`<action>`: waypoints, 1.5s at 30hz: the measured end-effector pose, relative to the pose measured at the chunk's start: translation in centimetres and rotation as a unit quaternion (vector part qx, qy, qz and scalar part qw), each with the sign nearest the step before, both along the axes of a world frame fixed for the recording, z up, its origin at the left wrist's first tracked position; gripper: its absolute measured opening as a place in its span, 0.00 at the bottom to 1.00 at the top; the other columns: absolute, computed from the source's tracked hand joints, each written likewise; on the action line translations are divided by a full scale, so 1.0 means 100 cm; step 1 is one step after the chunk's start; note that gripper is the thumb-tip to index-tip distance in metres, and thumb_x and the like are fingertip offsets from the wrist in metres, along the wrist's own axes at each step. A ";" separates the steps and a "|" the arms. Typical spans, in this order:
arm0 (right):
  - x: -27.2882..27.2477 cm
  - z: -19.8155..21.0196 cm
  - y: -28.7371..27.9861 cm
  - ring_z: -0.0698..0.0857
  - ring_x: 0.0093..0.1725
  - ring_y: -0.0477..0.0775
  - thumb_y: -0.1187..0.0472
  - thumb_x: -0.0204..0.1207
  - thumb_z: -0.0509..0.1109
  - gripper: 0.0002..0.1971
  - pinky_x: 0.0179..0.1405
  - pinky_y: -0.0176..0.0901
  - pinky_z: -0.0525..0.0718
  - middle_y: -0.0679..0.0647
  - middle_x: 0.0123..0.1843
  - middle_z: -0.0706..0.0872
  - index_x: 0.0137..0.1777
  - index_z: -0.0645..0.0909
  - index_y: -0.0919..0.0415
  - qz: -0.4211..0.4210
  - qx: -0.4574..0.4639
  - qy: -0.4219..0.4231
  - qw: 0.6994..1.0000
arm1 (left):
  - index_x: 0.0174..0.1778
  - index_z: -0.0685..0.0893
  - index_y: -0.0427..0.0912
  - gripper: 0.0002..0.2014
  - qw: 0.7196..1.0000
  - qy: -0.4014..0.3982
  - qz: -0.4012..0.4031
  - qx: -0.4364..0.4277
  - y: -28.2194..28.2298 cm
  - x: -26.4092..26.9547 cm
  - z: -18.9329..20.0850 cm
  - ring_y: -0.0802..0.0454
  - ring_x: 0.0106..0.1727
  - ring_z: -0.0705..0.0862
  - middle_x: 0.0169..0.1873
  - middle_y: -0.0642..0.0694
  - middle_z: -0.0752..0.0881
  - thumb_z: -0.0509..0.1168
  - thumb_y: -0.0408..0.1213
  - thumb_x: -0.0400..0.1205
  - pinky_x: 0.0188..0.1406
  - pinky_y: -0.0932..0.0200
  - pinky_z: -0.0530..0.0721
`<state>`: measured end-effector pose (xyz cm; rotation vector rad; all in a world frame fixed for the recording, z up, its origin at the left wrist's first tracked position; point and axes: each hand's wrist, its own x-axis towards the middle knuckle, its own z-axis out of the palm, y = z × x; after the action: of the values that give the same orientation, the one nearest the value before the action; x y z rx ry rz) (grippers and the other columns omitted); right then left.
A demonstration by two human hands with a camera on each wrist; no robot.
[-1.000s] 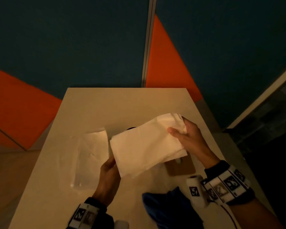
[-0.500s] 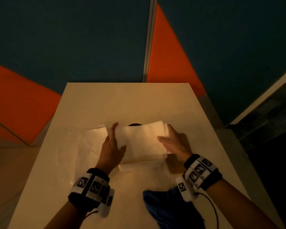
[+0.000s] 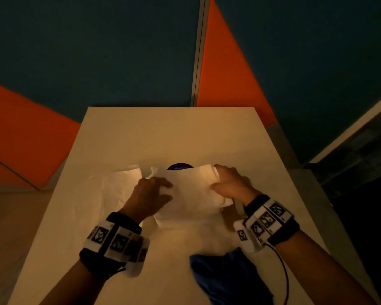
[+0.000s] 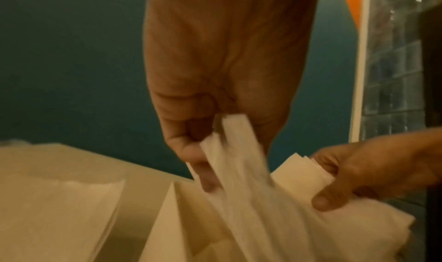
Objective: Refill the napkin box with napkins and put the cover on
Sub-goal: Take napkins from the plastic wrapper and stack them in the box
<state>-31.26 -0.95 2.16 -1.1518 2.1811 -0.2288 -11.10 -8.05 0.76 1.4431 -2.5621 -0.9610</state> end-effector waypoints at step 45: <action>0.024 -0.017 0.004 0.76 0.67 0.65 0.70 0.78 0.66 0.23 0.61 0.53 0.80 0.69 0.75 0.65 0.72 0.69 0.73 0.353 0.080 0.268 0.893 | 0.64 0.77 0.36 0.22 0.914 -0.317 -0.194 -0.164 0.002 -0.020 -0.013 0.41 0.65 0.73 0.66 0.39 0.72 0.71 0.39 0.75 0.61 0.52 0.78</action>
<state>-28.85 -0.59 0.50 -1.9810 1.9787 0.6404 -13.13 -7.81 -0.58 1.3270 -3.3398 -0.0178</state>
